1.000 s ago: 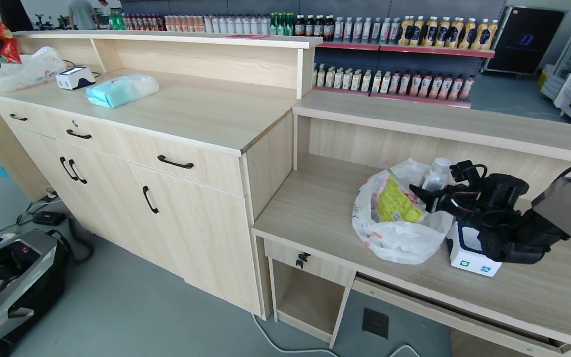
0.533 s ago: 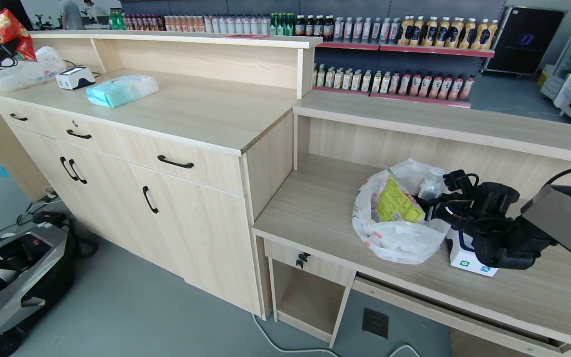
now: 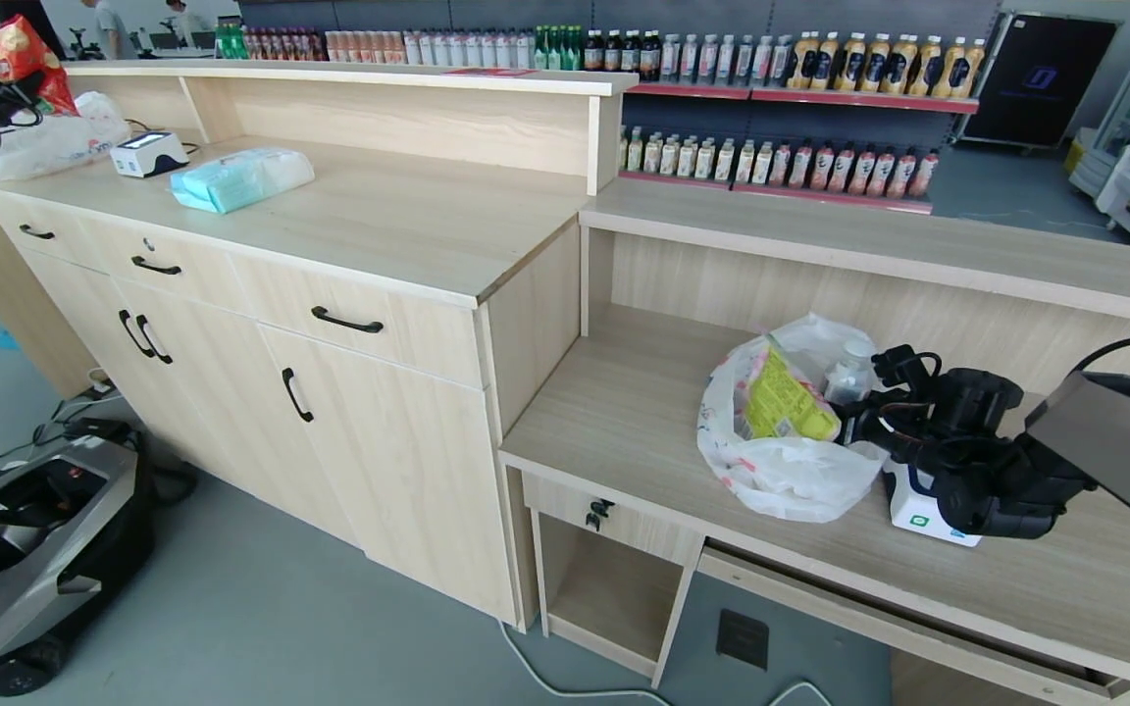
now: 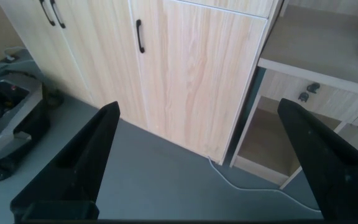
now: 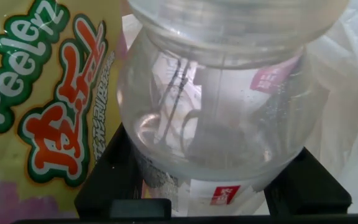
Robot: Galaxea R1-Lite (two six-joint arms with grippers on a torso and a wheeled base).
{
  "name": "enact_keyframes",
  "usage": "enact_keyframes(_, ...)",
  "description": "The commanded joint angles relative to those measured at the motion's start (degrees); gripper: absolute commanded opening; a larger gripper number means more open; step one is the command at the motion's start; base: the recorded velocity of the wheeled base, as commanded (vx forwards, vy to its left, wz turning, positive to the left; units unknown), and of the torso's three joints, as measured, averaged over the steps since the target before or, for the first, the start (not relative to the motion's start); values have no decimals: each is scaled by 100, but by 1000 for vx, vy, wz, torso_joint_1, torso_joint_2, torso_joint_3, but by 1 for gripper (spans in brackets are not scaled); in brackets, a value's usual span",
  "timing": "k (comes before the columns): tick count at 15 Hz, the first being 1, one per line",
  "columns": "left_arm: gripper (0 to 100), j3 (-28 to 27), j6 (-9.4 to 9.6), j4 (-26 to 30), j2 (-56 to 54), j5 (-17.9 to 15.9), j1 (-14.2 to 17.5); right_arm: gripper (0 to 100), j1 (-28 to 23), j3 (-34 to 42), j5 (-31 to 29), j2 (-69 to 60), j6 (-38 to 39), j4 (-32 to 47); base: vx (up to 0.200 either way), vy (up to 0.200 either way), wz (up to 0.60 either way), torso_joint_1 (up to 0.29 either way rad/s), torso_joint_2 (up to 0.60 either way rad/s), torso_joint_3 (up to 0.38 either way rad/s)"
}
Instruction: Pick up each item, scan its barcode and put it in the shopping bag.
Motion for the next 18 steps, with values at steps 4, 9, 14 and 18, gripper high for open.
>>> enact_keyframes(4,100,0,-3,0,-2,2,4,100,-1,21,3,5,-13,-8,0,0,0,0,0,0)
enact_keyframes(9,100,0,-3,0,-2,2,4,100,-36,100,12,-329,14,115,0,0,0,0,0,0)
enact_keyframes(14,100,0,-3,0,-2,2,4,100,-291,188,12,-2192,-4,1187,0,0,0,0,0,0)
enact_keyframes(18,100,0,-3,0,-2,2,4,100,-757,1242,425,-4495,-786,2339,0,0,-150,1,1,1)
